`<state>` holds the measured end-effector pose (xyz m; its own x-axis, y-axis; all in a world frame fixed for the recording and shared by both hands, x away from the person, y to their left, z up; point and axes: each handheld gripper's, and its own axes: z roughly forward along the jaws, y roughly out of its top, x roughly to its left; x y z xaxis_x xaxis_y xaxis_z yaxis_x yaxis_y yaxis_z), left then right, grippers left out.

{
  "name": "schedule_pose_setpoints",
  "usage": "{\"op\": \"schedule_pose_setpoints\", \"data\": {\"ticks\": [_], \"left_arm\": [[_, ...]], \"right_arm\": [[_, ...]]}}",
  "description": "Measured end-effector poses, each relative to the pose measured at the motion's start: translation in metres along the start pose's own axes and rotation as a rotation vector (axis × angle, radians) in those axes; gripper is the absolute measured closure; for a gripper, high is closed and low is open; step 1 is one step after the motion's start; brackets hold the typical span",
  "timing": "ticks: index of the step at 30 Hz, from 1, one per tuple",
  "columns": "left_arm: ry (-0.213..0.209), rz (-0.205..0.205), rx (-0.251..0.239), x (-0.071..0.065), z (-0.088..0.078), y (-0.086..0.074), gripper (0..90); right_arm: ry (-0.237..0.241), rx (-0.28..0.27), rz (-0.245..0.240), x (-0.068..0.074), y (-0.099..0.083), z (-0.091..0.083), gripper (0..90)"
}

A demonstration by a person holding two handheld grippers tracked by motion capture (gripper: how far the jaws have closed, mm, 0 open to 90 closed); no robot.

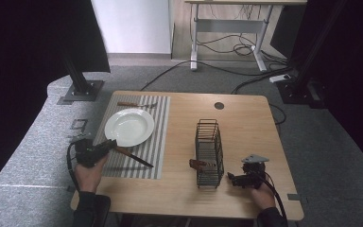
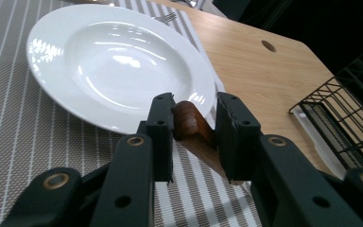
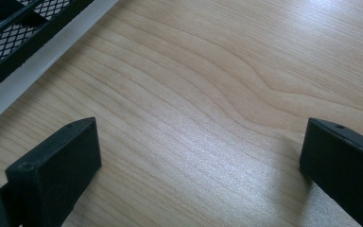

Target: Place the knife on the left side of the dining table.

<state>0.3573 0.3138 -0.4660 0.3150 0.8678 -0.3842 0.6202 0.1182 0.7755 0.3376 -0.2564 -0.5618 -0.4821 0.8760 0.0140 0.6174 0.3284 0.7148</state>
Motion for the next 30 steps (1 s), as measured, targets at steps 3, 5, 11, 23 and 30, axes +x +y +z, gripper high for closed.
{"op": "schedule_pose_setpoints", "data": {"ticks": [3,5,11,23,30], "left_arm": [[0.013,-0.008,-0.004,0.004,0.001,-0.004,66.7],[0.022,-0.011,-0.003,0.008,0.002,-0.006,65.9],[0.048,-0.031,-0.011,0.019,0.005,-0.016,63.5],[0.072,-0.080,0.019,0.040,0.013,-0.032,60.8],[0.092,-0.079,0.051,0.047,0.018,-0.036,59.5]], "right_arm": [[0.000,0.000,0.000,0.000,0.000,0.000,0.0],[0.001,0.000,0.000,0.000,0.000,0.000,0.0],[0.000,0.000,0.001,0.000,0.000,0.000,0.0],[0.001,0.000,0.001,0.000,0.000,0.000,0.0],[0.000,0.000,0.001,0.000,0.000,0.000,0.0]]}}
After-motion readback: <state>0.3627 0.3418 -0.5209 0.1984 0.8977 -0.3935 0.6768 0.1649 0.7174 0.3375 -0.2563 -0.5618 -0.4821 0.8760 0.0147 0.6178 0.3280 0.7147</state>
